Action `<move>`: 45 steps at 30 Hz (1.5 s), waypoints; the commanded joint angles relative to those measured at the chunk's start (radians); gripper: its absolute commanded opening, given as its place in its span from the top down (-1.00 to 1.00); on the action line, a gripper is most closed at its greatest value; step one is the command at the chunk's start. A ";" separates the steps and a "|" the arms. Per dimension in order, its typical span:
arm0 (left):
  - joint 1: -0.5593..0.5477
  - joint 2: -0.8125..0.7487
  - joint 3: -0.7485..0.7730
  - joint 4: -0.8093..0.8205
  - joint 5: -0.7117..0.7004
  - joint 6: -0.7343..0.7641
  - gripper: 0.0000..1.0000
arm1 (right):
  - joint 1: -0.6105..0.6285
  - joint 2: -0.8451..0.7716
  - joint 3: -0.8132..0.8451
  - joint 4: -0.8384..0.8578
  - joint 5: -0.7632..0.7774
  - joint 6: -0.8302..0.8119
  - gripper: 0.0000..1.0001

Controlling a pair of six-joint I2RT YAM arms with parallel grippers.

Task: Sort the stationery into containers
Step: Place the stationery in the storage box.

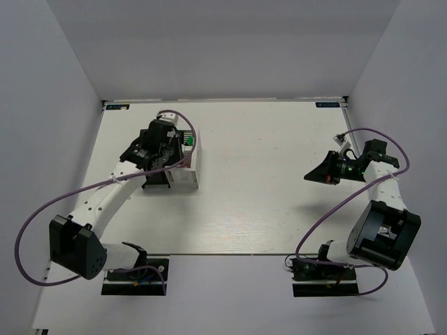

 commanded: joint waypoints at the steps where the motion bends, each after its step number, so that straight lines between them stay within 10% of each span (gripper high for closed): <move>1: 0.102 0.016 0.040 0.026 0.334 0.096 0.94 | -0.005 -0.013 0.029 -0.014 -0.041 -0.028 0.99; 15: 0.200 0.150 0.219 -0.146 0.499 0.298 0.62 | -0.005 0.005 0.032 -0.025 -0.047 -0.053 0.91; 37: 0.157 0.267 0.233 -0.195 0.387 0.309 0.37 | -0.022 0.010 0.041 -0.046 -0.056 -0.061 0.85; 45: 0.157 0.273 0.260 -0.189 0.313 0.289 -0.14 | -0.030 0.009 0.040 -0.054 -0.069 -0.074 0.76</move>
